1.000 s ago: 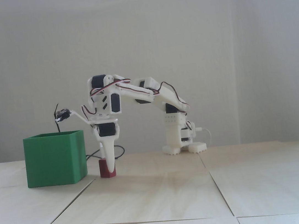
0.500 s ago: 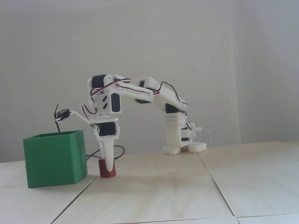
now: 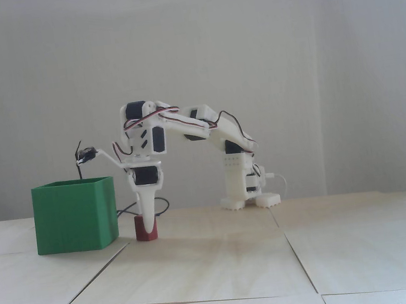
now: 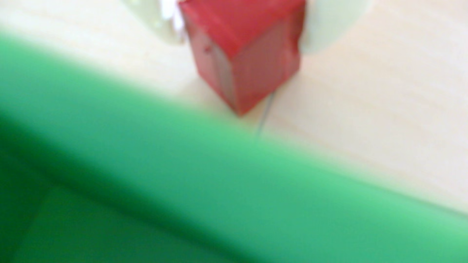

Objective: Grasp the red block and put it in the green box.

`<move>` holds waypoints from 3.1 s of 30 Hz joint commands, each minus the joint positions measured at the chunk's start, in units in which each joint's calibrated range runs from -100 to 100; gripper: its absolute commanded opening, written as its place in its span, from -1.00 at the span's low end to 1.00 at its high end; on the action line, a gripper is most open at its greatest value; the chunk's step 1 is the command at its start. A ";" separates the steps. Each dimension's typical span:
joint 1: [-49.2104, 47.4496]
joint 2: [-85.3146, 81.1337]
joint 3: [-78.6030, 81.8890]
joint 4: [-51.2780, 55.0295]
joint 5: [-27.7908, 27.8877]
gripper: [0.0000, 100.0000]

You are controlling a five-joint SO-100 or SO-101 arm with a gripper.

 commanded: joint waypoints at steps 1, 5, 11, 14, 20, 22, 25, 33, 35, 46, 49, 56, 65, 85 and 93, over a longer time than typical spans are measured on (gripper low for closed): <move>-4.41 -14.48 -2.10 1.74 -1.86 -0.96; -6.51 -22.46 -1.92 1.74 -2.64 -0.96; -3.93 -33.27 -2.46 -0.96 -2.33 -0.96; -0.47 -35.80 -2.19 -10.15 -2.27 -0.96; 7.49 -35.64 -0.68 -28.02 1.16 -0.96; 9.18 -33.90 0.29 -30.55 2.46 -0.96; 10.38 -31.77 0.38 -31.82 3.19 -0.96; 13.04 -27.35 -0.24 -36.37 5.48 -0.96; 13.04 -26.80 -0.15 -35.78 6.63 -0.96; 12.96 -27.27 -0.42 -15.29 13.86 -0.96; 12.96 -27.27 -0.42 -14.37 13.86 -0.96; 12.96 -27.27 -0.42 -14.62 13.66 -0.81; 13.04 -27.27 -0.42 -14.70 13.45 -0.26; 12.71 -27.35 -0.42 -14.03 13.40 -0.93; 9.10 -29.32 -8.49 0.39 13.55 -0.94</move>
